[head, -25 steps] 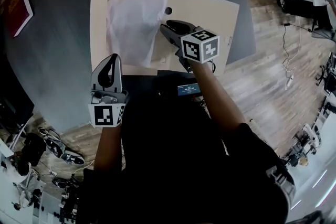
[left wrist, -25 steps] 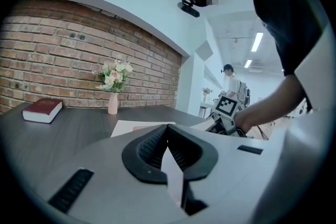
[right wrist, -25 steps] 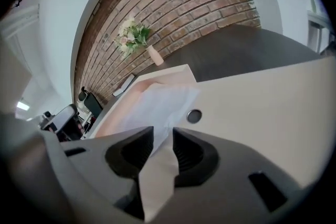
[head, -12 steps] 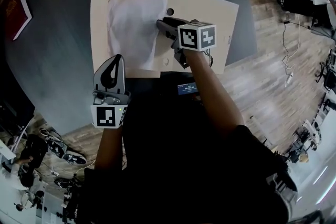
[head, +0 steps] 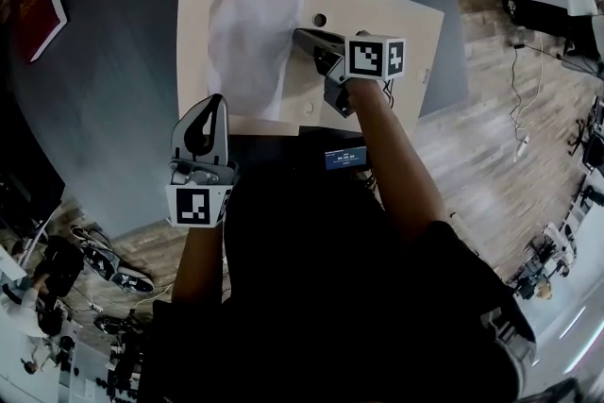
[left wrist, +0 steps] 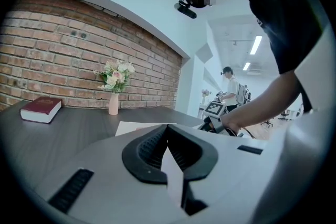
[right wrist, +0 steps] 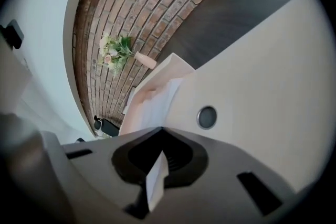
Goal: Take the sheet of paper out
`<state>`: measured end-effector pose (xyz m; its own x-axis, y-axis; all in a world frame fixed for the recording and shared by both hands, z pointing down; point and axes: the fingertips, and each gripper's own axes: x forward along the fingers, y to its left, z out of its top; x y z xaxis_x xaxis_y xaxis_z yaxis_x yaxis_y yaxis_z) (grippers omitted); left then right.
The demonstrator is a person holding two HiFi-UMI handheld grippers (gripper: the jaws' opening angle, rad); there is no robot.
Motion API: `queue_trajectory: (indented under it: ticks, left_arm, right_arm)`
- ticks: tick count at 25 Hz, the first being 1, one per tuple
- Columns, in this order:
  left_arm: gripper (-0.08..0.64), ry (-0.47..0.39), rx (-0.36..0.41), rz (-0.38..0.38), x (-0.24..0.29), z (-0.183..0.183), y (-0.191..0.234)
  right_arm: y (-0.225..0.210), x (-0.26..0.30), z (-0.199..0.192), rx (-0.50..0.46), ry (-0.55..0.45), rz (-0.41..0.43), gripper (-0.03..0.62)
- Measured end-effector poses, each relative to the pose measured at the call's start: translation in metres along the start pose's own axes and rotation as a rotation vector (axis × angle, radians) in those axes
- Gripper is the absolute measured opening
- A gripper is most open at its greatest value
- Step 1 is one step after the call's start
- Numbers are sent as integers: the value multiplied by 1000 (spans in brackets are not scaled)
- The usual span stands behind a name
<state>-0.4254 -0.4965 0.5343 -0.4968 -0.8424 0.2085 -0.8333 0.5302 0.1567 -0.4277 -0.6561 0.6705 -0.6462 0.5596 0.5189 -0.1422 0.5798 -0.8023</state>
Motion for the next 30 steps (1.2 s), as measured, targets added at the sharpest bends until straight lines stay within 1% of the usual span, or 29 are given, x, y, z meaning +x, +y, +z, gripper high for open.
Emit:
queue_trajectory:
  ticks: [4, 8, 10, 16, 19, 23, 25, 28, 30]
  left_arm:
    - [-5, -10, 0, 5, -3, 2, 3]
    - [-5, -13, 53, -19, -7, 2, 0]
    - [-5, -20, 63, -31, -11, 3, 0]
    - [-5, -31, 34, -77, -30, 4, -6]
    - [-5, -31, 38, -116, -43, 4, -19]
    - [-5, -43, 64, -169, -56, 8, -36]
    - [-5, -48, 74, -185, -63, 11, -47]
    - [-5, -58, 77, -212, -70, 19, -64]
    - [-5, -72, 93, -235, -74, 26, -73]
  right_arm:
    - [-6, -19, 0, -3, -29, -13, 2]
    - [-11, -47, 6, -5, -99, -44, 2]
    - [-10, -61, 6, -15, -130, -58, 2]
    - [0, -101, -14, -53, -198, -105, 2]
    - [4, -129, -21, -97, -251, -150, 2]
    - [19, -173, -18, -185, -373, -199, 2]
    - [30, -194, -21, -222, -419, -201, 2]
    - [54, -222, -27, -295, -483, -171, 2]
    - [70, -237, -32, -349, -517, -167, 2]
